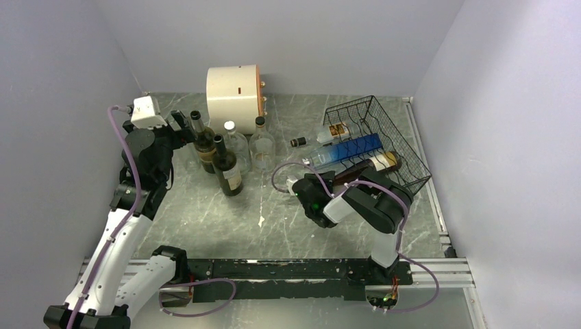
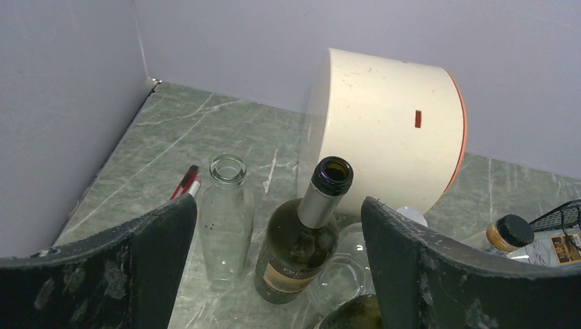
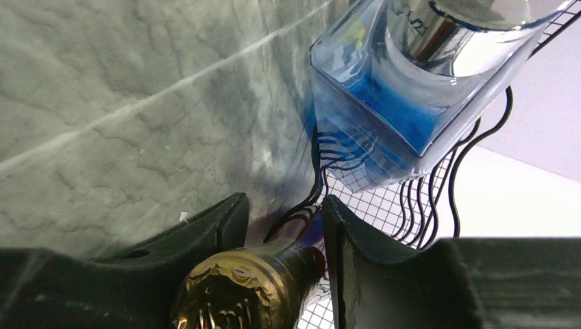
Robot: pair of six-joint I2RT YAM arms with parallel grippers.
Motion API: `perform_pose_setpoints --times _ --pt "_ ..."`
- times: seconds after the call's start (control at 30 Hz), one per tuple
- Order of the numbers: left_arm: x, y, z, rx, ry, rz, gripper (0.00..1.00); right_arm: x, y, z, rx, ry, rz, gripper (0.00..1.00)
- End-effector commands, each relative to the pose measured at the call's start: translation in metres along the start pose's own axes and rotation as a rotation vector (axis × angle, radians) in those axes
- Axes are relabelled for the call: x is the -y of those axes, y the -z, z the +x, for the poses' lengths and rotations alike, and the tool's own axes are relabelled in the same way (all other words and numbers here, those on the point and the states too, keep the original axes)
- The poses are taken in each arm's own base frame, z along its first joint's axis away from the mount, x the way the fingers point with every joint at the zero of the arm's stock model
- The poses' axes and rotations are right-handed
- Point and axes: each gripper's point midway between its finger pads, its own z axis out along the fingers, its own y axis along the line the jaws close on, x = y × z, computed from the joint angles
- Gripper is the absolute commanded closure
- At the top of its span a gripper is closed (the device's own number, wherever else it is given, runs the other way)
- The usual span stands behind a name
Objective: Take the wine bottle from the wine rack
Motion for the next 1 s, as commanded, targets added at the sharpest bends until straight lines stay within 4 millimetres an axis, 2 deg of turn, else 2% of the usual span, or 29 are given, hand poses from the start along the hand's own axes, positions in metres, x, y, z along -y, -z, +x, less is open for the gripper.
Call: perform_pose_setpoints --times 0.0,0.23,0.53,0.8,0.97 --pt "0.003 -0.001 -0.007 0.021 0.003 0.006 0.07 -0.009 -0.001 -0.003 0.026 -0.027 -0.033 0.56" --pt "0.003 -0.001 -0.007 0.023 0.004 0.005 0.07 -0.013 0.016 -0.024 0.088 -0.034 -0.052 0.75" --pt "0.004 -0.001 -0.006 0.019 0.005 0.008 0.07 -0.018 0.047 -0.056 0.161 -0.057 -0.069 0.86" --pt "0.004 -0.001 -0.007 0.020 0.008 0.010 0.07 -0.012 0.086 -0.097 0.284 -0.141 -0.123 1.00" --pt "0.005 -0.001 -0.006 0.019 0.009 0.015 0.07 -0.005 0.110 -0.120 0.358 -0.159 -0.148 1.00"
